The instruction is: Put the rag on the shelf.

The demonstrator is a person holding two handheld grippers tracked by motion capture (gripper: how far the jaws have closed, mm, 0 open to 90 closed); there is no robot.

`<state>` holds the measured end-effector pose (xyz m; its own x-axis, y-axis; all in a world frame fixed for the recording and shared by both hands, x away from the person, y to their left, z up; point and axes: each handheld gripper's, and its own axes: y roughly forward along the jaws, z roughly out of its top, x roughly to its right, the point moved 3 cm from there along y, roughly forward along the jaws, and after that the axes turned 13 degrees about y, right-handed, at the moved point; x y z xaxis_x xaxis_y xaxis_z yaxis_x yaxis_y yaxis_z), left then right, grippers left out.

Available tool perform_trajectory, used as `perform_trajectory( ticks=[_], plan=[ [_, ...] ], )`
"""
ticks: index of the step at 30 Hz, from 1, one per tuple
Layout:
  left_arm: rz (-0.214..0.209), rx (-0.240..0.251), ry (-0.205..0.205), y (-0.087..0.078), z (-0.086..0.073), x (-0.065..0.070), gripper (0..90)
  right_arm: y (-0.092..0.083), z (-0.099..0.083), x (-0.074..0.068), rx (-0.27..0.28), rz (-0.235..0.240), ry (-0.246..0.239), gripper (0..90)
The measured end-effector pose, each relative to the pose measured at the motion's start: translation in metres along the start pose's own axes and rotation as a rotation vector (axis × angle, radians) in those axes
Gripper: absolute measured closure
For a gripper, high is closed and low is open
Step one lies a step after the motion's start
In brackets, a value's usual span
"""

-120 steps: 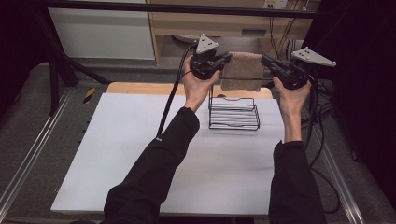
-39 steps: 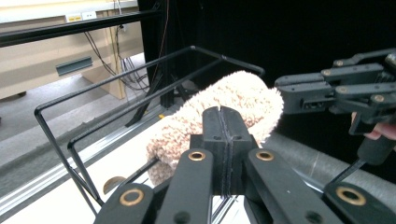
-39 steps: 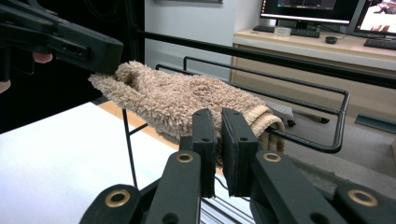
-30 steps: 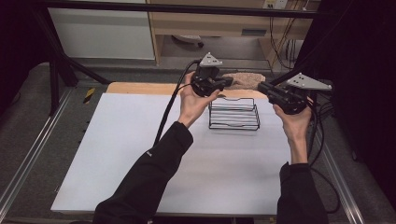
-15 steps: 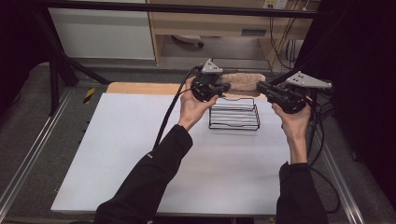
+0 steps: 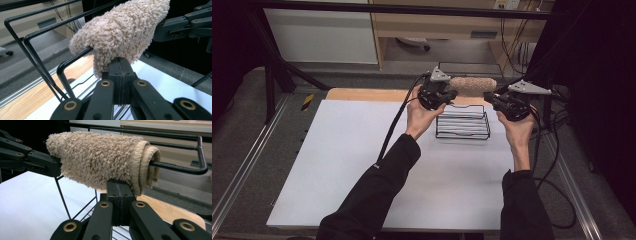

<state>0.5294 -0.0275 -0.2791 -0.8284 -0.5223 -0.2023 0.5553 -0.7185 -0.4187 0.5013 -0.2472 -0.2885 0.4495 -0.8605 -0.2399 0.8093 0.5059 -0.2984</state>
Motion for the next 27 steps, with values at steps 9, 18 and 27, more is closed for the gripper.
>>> perform_trajectory(
  ticks=[9, 18, 27],
  plan=[
    [-0.013, 0.013, 0.019, -0.011, 0.002, 0.005, 83.8, -0.012, 0.002, -0.005, 0.022, 0.017, -0.006, 86.1],
    [-0.007, 0.009, 0.000, -0.027, 0.001, 0.005, 71.5, -0.028, 0.008, -0.012, 0.029, 0.033, -0.002, 74.6],
    [0.008, 0.004, -0.035, -0.046, -0.011, 0.001, 59.7, -0.038, 0.007, -0.018, 0.025, 0.043, -0.004, 62.4]
  ],
)
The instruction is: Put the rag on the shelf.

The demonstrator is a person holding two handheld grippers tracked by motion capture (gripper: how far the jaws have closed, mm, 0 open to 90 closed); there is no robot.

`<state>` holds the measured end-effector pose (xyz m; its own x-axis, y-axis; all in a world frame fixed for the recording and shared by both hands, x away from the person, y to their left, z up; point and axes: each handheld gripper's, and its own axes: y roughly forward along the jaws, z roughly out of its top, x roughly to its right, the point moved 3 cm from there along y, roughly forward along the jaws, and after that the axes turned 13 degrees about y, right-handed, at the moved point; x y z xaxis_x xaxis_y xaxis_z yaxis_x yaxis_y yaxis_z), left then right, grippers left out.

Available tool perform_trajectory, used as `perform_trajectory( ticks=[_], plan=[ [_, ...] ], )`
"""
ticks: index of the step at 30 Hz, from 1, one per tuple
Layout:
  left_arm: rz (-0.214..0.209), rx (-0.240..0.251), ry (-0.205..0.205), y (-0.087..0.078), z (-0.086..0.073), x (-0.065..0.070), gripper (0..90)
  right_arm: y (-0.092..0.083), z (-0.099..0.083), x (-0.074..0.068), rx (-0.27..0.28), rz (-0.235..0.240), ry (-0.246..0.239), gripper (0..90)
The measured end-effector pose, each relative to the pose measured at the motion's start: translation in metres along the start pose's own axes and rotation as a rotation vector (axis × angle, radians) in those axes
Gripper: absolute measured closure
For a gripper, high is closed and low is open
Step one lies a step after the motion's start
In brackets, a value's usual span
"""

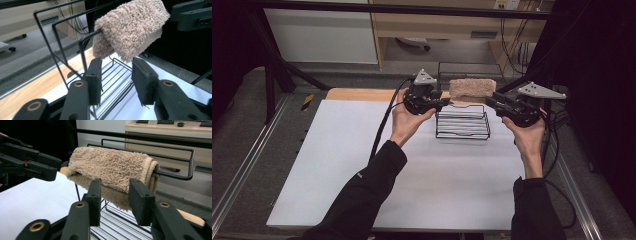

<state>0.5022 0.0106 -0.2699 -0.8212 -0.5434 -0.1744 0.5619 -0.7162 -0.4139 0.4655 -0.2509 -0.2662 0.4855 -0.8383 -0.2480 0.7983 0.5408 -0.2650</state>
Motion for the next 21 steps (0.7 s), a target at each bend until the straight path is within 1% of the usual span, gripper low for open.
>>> perform_trajectory(
  ticks=[2, 5, 7, 10, 12, 17, 21],
  plan=[
    [0.000, 0.004, -0.007, -0.005, -0.003, -0.001, 57.2, -0.002, 0.000, -0.001, -0.002, 0.005, 0.008, 58.9],
    [0.005, -0.007, -0.006, -0.011, -0.010, -0.002, 53.0, -0.005, 0.000, -0.003, 0.001, 0.002, 0.012, 53.8],
    [-0.001, 0.000, -0.013, -0.016, -0.016, -0.002, 50.6, -0.006, -0.002, -0.004, -0.004, 0.004, 0.016, 48.2],
    [-0.002, -0.003, -0.008, -0.022, -0.028, -0.002, 46.2, -0.006, -0.007, -0.006, -0.017, 0.008, 0.021, 39.8],
    [0.003, -0.019, -0.003, -0.026, -0.037, -0.002, 42.9, -0.006, -0.012, -0.006, -0.028, 0.007, 0.023, 33.8],
    [0.001, -0.061, -0.014, -0.036, -0.063, -0.003, 32.8, -0.005, -0.028, -0.005, -0.062, 0.007, 0.032, 22.3],
    [0.004, -0.094, -0.023, -0.044, -0.083, -0.003, 25.1, -0.002, -0.042, -0.005, -0.101, 0.005, 0.028, 15.9]
  ],
)
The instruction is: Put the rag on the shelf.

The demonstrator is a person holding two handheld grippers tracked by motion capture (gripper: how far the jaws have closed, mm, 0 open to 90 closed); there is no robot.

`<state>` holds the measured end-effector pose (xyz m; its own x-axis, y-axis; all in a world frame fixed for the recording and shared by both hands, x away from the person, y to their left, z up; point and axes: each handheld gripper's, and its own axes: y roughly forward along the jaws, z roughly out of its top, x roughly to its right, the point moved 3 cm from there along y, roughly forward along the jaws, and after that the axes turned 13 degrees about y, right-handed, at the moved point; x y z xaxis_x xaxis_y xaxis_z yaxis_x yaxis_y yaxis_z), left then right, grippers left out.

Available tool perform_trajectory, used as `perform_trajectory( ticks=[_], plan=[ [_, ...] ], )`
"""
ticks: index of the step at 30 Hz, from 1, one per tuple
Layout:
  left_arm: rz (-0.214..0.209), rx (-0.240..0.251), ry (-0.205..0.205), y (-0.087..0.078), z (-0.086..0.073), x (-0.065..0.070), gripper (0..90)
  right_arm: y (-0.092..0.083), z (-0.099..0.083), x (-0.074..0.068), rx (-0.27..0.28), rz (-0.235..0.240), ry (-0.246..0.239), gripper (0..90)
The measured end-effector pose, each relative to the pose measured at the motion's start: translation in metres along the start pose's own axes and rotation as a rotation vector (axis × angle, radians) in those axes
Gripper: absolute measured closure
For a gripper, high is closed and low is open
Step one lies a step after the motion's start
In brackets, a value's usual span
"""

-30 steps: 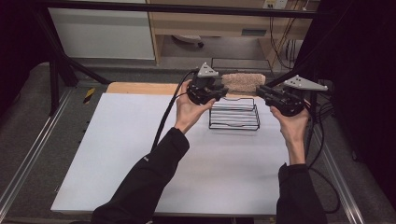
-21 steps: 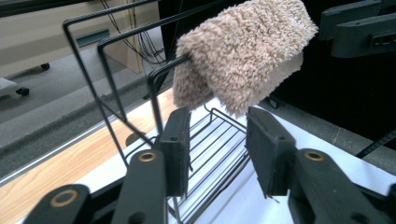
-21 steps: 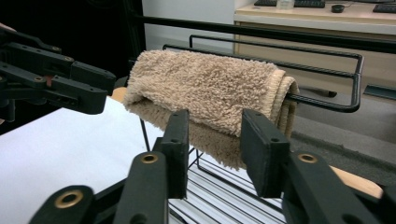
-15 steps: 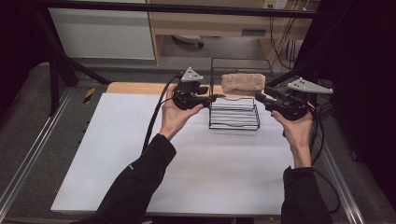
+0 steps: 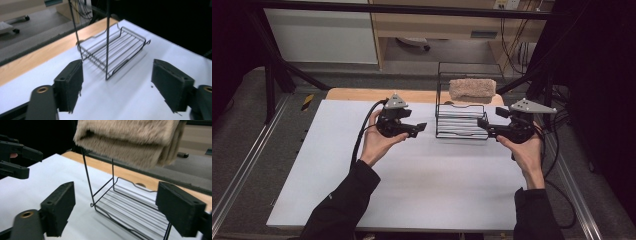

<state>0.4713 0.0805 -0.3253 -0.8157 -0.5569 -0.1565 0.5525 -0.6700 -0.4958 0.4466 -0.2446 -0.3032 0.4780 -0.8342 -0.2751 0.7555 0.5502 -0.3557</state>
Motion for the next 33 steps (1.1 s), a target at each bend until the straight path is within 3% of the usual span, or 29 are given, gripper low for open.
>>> perform_trajectory(
  ticks=[10, 17, 25, 33],
  plan=[
    [0.054, -0.016, -0.029, -0.025, -0.051, -0.002, 15.2, 0.007, -0.029, -0.006, -0.064, 0.025, 0.001, 5.6],
    [0.066, -0.047, -0.031, -0.044, -0.083, 0.000, 7.7, 0.009, -0.051, -0.010, -0.090, 0.030, 0.005, 3.1],
    [0.093, -0.074, -0.054, -0.064, -0.117, -0.002, 6.7, 0.009, -0.075, -0.006, -0.121, 0.036, 0.021, 0.9],
    [0.094, -0.094, -0.088, -0.081, -0.154, -0.005, 7.0, 0.011, -0.105, -0.001, -0.170, 0.052, 0.018, 0.7]
  ],
)
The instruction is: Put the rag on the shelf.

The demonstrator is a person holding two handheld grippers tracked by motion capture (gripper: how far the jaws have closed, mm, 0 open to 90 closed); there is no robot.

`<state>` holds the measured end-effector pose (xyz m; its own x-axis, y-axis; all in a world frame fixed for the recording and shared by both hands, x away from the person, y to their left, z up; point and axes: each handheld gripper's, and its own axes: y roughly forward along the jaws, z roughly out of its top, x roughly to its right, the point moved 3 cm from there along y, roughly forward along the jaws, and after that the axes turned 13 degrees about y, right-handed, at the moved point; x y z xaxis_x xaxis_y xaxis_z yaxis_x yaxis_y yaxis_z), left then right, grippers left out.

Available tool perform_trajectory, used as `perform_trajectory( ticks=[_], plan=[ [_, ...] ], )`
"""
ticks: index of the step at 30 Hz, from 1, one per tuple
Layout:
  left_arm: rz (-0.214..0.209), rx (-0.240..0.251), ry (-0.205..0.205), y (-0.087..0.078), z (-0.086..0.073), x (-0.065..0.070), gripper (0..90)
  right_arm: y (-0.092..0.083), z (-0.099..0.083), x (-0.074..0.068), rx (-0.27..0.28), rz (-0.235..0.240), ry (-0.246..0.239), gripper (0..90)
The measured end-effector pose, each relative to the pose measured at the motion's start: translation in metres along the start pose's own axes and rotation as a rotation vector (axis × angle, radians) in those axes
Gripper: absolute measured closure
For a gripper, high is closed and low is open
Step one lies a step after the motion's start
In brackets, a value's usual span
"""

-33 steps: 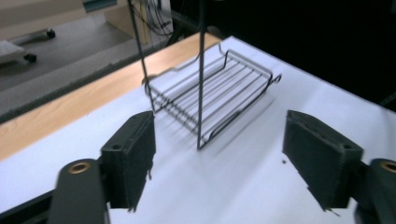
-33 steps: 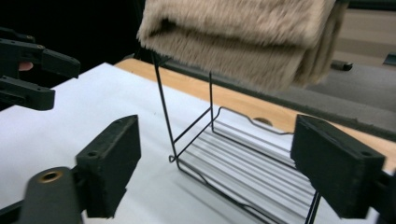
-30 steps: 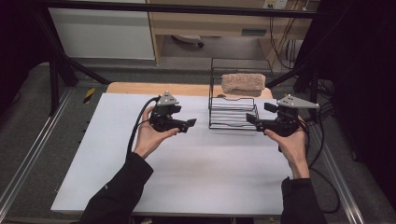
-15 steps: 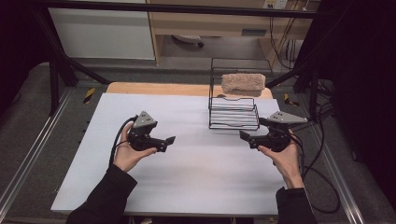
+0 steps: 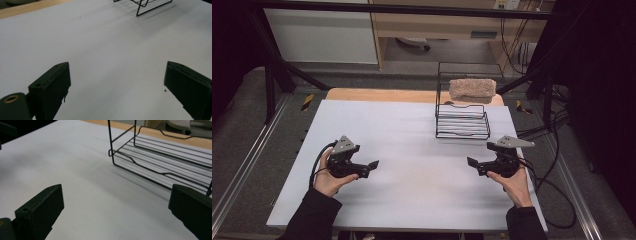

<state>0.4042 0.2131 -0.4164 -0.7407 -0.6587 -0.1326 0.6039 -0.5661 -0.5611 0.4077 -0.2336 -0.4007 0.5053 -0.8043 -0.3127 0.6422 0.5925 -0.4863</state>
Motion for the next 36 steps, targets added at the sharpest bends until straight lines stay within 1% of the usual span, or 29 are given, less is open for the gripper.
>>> perform_trajectory(
  ticks=[2, 5, 10, 12, 14, 15, 18, 21, 24, 26, 28, 34, 36],
  plan=[
    [0.003, -0.007, -0.001, -0.003, -0.009, -0.001, 7.0, 0.002, -0.008, 0.001, -0.010, 0.001, -0.003, 0.7],
    [0.008, -0.009, -0.007, -0.008, -0.020, -0.004, 7.0, 0.003, -0.019, 0.003, -0.033, 0.009, 0.006, 0.7],
    [0.017, -0.010, -0.016, -0.015, -0.035, -0.007, 7.0, 0.003, -0.037, 0.008, -0.055, 0.018, 0.022, 0.7],
    [0.019, -0.014, -0.019, -0.017, -0.040, -0.008, 7.0, 0.003, -0.044, 0.011, -0.062, 0.030, 0.030, 0.7],
    [0.017, -0.019, -0.020, -0.018, -0.044, -0.008, 7.0, 0.002, -0.050, 0.014, -0.078, 0.034, 0.019, 0.7],
    [0.018, -0.020, -0.021, -0.018, -0.046, -0.008, 7.0, 0.002, -0.052, 0.014, -0.085, 0.034, 0.023, 0.7],
    [0.018, -0.030, -0.016, -0.017, -0.052, -0.007, 7.0, 0.000, -0.058, 0.016, -0.081, 0.051, 0.022, 0.7],
    [0.021, -0.031, -0.010, -0.017, -0.057, -0.006, 7.0, -0.002, -0.065, 0.018, -0.092, 0.059, 0.018, 0.7],
    [0.019, -0.039, -0.012, -0.015, -0.062, -0.005, 7.0, -0.004, -0.070, 0.020, -0.096, 0.062, 0.024, 0.7],
    [0.020, -0.047, -0.015, -0.014, -0.064, -0.005, 7.0, -0.003, -0.072, 0.021, -0.104, 0.060, 0.018, 0.7],
    [0.020, -0.046, -0.019, -0.014, -0.065, -0.005, 7.0, -0.003, -0.072, 0.021, -0.113, 0.055, 0.022, 0.7],
    [0.016, -0.050, -0.021, -0.015, -0.067, -0.005, 7.0, -0.003, -0.073, 0.021, -0.112, 0.054, 0.021, 0.7],
    [0.017, -0.050, -0.022, -0.015, -0.067, -0.004, 7.0, -0.002, -0.073, 0.021, -0.120, 0.051, 0.019, 0.7]
  ],
)
